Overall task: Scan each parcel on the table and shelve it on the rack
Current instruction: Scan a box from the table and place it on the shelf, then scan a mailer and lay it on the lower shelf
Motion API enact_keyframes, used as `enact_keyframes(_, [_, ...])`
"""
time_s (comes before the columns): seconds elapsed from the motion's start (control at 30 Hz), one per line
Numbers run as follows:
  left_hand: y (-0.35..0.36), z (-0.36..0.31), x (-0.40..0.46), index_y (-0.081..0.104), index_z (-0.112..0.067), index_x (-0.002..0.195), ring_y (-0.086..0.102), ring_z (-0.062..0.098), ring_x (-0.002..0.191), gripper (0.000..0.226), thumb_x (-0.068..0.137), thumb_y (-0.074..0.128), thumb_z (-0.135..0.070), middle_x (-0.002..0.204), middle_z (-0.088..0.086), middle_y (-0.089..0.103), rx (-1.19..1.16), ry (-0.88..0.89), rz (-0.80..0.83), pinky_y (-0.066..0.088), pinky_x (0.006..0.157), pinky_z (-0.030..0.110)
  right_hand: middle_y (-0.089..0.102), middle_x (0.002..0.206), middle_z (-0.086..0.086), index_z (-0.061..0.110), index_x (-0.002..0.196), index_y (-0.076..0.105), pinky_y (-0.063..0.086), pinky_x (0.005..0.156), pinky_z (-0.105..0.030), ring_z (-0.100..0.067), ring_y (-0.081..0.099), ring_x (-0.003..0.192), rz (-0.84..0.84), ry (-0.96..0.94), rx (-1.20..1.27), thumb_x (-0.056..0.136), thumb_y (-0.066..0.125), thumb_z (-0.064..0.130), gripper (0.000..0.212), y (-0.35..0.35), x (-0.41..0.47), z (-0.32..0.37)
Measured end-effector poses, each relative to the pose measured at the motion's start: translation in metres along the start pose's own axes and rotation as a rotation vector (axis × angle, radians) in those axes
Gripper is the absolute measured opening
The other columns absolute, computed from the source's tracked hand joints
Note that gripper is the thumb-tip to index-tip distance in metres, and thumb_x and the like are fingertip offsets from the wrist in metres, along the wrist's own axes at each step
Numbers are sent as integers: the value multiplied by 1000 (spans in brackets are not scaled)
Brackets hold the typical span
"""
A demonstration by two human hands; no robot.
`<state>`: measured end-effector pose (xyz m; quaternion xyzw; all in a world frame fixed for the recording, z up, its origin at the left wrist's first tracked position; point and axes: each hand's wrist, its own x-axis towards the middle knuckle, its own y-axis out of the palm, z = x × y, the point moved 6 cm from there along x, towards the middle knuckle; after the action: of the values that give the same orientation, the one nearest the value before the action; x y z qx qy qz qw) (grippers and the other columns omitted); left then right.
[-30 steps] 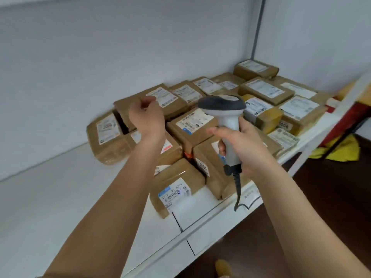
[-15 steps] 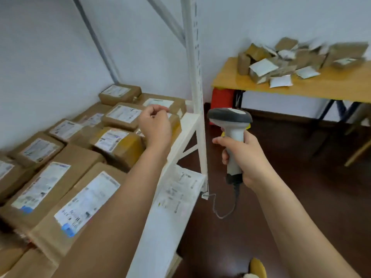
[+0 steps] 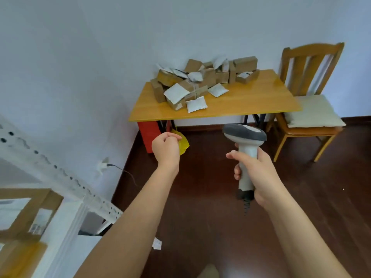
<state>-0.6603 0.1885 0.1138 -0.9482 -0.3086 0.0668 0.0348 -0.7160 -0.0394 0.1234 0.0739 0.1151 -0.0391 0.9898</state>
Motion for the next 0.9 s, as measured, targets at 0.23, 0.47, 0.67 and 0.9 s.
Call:
enact_keyframes(0.23, [92,39,132,63,-11,61,47,22,68,31,75,41,5,64,3,53,112,-64,18,37,63,30,72,96,-4,19,111,59,46,51,-26,-10,50,51,-75,7,-12,93,64,12,20,-8,133,6])
enact_keyframes(0.47, [192,40,274,67,-15,74,52,16,66,32,86,42,-1,78,1,61,264,-108,121,36,53,26,70,100,-11,17,109,58,46,51,-28,-11,50,51,-151,-14,-54,92,64,11,19,9,285,54])
enact_keyframes(0.67, [259,40,365,63,-11,91,49,20,64,18,95,45,-9,86,10,60,366,-179,205,36,50,26,64,95,-24,17,105,59,45,56,-32,-13,50,53,-159,25,-50,91,65,14,16,14,387,71])
enact_keyframes(0.9, [319,76,465,49,-5,137,52,30,119,48,90,57,-17,139,11,43,682,-215,324,46,94,33,66,106,-21,15,109,58,44,53,-29,-13,49,50,-51,68,-61,93,63,13,17,29,529,68])
